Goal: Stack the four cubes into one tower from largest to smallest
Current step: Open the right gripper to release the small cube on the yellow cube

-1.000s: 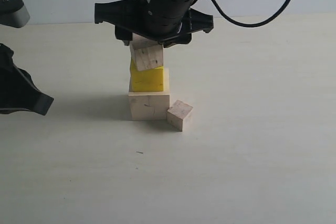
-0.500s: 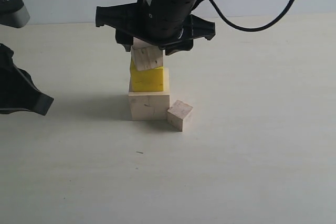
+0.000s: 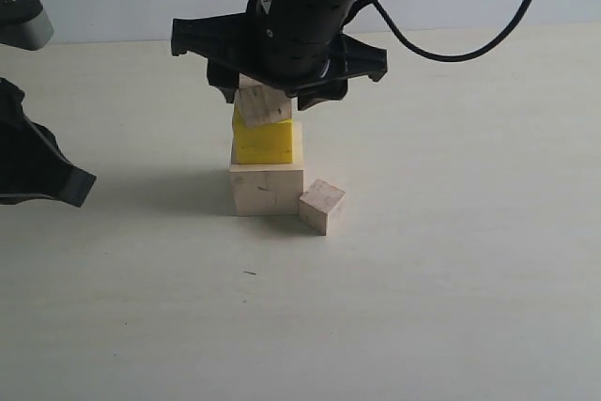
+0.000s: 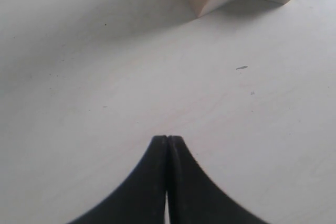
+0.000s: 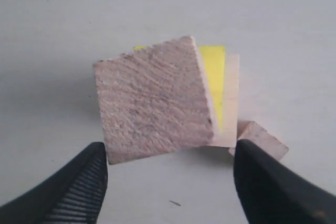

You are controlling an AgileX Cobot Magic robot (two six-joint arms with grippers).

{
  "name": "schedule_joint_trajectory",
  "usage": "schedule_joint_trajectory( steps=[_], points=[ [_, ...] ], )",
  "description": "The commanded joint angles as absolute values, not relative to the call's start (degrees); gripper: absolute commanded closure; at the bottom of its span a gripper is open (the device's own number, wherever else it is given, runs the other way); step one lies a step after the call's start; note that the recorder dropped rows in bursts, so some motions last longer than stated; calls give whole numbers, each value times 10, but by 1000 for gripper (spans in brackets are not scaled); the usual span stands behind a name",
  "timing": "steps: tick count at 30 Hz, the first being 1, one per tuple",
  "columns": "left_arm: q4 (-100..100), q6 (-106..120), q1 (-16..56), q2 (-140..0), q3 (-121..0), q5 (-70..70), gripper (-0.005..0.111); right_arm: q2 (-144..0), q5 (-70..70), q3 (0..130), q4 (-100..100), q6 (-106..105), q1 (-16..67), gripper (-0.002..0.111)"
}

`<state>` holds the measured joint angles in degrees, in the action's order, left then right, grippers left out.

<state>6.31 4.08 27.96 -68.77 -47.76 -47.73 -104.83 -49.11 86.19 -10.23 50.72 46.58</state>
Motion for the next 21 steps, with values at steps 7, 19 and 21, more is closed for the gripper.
schedule_joint_trajectory(
  steps=[7, 19, 21],
  points=[
    [66, 41, 279, -687, -475, -479, 107, -1008, -538, 868, -28, 434, 466, 44],
    [69, 41, 279, -687, -475, -489, 107, -1023, -538, 868, 0, 379, 466, 108],
    [72, 41, 279, -687, -475, -491, 107, -1038, -538, 868, 18, 375, 466, 108]
  ],
)
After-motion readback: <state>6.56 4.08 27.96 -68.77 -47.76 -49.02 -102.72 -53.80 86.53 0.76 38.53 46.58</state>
